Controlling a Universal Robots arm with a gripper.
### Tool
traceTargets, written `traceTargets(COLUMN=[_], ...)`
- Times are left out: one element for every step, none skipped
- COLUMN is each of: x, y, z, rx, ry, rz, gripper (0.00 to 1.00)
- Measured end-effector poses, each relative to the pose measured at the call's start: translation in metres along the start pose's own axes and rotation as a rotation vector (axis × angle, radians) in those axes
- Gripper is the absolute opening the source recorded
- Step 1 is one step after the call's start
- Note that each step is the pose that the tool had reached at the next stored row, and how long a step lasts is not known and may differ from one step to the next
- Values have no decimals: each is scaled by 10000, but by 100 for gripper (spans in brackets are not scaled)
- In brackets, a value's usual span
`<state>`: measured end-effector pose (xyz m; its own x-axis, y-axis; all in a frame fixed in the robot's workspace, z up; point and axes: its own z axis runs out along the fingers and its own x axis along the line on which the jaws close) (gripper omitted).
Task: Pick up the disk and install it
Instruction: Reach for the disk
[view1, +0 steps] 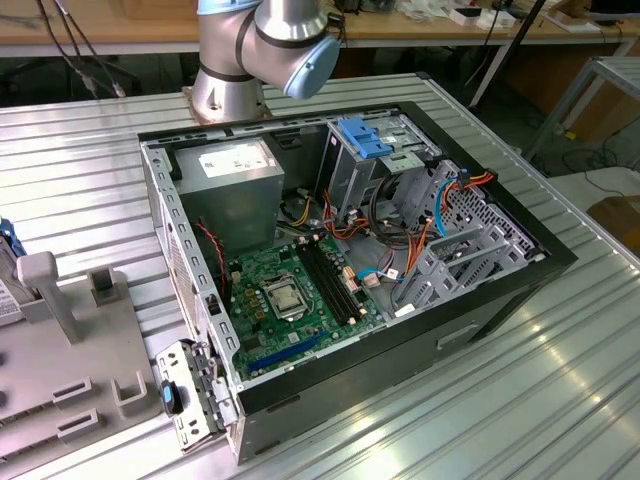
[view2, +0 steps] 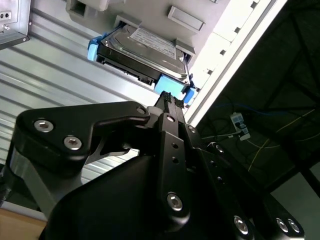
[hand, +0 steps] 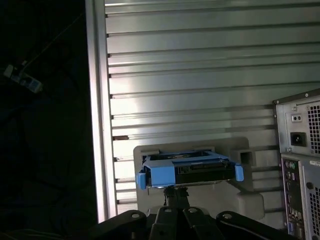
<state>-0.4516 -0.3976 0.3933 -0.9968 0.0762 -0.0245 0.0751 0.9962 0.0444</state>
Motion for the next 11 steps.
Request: traceTargets(x=[17, 31, 53, 78, 113, 129, 134, 134, 136, 139, 140], y=[-1, -2, -4, -6, -9, -10, -10, -11, -11, -10, -11], z=[0, -1, -2, -2, -3, -3, -3, -4, -5, -4, -5], rx=[-1, 0, 0, 0, 0, 0, 0, 0, 1, 0, 1], ry=[-1, 1, 1, 0, -1, 0, 0, 1, 2, 0, 1], rz=[0, 0, 0, -1, 0, -1, 0, -1, -1, 0, 0], gripper=[11, 11, 11, 11, 11, 11, 11, 11, 11, 11, 11])
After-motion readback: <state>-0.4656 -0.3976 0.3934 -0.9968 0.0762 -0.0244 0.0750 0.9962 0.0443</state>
